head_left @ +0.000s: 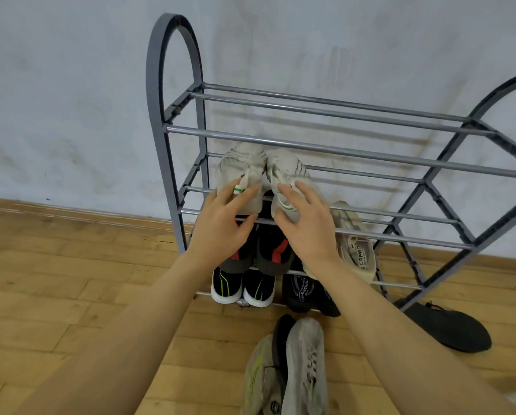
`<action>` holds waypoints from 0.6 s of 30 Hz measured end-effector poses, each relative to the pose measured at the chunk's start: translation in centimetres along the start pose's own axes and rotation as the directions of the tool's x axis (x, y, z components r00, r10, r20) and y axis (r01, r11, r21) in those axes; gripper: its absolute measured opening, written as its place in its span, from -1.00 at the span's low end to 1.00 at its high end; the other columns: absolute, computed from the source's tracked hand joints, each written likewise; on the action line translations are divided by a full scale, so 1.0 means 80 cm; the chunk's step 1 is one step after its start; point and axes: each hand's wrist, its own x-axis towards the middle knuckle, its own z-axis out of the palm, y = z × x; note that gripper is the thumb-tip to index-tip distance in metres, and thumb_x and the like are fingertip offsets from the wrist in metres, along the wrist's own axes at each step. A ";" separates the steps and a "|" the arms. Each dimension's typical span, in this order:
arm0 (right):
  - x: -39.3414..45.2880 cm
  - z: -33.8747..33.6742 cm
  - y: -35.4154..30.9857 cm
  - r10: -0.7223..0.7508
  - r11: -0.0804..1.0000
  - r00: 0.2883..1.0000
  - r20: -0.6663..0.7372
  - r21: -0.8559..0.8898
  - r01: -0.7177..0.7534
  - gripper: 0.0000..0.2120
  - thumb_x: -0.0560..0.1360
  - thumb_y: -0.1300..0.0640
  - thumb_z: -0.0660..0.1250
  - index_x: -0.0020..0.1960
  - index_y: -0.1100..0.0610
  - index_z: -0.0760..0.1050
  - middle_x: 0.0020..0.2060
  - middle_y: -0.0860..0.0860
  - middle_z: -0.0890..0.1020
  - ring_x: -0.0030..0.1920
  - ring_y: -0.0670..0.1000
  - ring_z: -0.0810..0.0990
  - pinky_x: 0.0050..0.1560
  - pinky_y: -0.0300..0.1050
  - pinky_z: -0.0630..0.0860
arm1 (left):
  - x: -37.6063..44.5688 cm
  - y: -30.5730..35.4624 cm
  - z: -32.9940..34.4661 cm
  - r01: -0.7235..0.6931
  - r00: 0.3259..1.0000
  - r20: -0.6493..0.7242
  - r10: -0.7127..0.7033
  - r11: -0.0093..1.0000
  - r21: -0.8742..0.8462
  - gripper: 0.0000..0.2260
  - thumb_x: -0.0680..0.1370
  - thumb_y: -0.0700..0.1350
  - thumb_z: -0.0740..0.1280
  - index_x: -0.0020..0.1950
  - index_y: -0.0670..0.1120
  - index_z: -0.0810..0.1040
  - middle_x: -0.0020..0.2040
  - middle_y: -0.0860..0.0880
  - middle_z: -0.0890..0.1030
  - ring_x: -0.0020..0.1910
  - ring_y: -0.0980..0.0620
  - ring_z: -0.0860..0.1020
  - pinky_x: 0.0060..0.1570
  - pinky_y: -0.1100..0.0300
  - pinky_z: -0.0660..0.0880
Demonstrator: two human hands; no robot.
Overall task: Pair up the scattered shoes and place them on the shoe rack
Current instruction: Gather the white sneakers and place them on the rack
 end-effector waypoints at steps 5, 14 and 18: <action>0.015 0.015 -0.005 -0.051 0.996 0.999 -0.001 -0.077 0.051 -0.59 0.51 0.00 0.30 0.35 -0.07 0.41 0.40 0.05 0.36 0.33 0.19 0.32 0.24 0.12 0.37 | 0.017 -0.011 0.000 -0.008 1.000 0.004 0.008 1.000 -0.025 -0.60 0.46 -0.17 0.41 0.30 -0.05 0.49 0.27 -0.14 0.47 0.22 -0.24 0.42 0.16 -0.12 0.43; 0.012 0.030 0.009 -0.012 0.988 0.997 0.080 -0.150 0.023 -0.56 0.53 -0.08 0.24 0.39 -0.12 0.31 0.42 0.05 0.29 0.37 0.21 0.23 0.20 0.17 0.43 | -0.001 -0.027 0.009 0.039 0.991 0.128 -0.046 0.997 0.060 -0.55 0.50 -0.11 0.35 0.37 -0.02 0.38 0.33 -0.11 0.39 0.26 -0.23 0.36 0.16 -0.11 0.43; 0.013 0.029 0.006 0.029 0.995 0.990 0.135 -0.104 -0.015 -0.55 0.54 -0.07 0.22 0.41 -0.14 0.27 0.45 0.03 0.21 0.42 0.21 0.13 0.22 0.18 0.39 | 0.001 -0.022 0.005 0.055 0.985 0.160 -0.065 0.996 0.071 -0.58 0.49 -0.13 0.35 0.35 -0.03 0.40 0.30 -0.10 0.42 0.24 -0.22 0.37 0.14 -0.10 0.42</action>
